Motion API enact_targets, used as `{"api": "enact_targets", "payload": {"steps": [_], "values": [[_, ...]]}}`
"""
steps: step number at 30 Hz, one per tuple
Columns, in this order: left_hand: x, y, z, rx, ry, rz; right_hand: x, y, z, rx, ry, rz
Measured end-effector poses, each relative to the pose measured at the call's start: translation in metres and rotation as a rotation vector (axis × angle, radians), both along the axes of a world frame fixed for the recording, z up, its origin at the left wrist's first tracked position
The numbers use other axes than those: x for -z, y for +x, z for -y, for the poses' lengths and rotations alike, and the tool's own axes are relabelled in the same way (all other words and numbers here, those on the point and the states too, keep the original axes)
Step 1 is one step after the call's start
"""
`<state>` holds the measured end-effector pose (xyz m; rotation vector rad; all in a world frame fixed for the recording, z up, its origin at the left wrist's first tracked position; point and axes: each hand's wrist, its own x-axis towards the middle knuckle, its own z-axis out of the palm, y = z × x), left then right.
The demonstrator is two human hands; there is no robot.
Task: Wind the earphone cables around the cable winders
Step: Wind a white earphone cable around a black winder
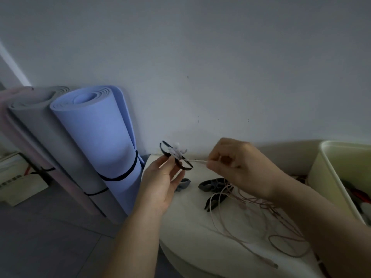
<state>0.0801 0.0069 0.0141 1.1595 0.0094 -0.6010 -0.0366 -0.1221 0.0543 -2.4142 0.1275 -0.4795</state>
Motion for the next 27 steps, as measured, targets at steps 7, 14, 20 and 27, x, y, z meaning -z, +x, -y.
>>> {"api": "enact_targets", "payload": {"steps": [7, 14, 20, 27], "values": [[0.009, -0.015, 0.004, 0.298, 0.417, 0.551, -0.007, -0.002, -0.008, -0.041, 0.002, -0.049], [0.002, -0.024, -0.001, 0.565, 0.442, 0.792, -0.008, -0.005, 0.023, 0.238, -0.058, 0.109], [0.000, -0.020, -0.003, 0.592, 0.397, 0.814, 0.001, -0.003, 0.026, 0.249, 0.312, 0.058], [0.003, -0.018, -0.004, 0.601, 0.416, 0.801, 0.011, 0.000, 0.026, 0.236, 0.598, 0.028]]}}
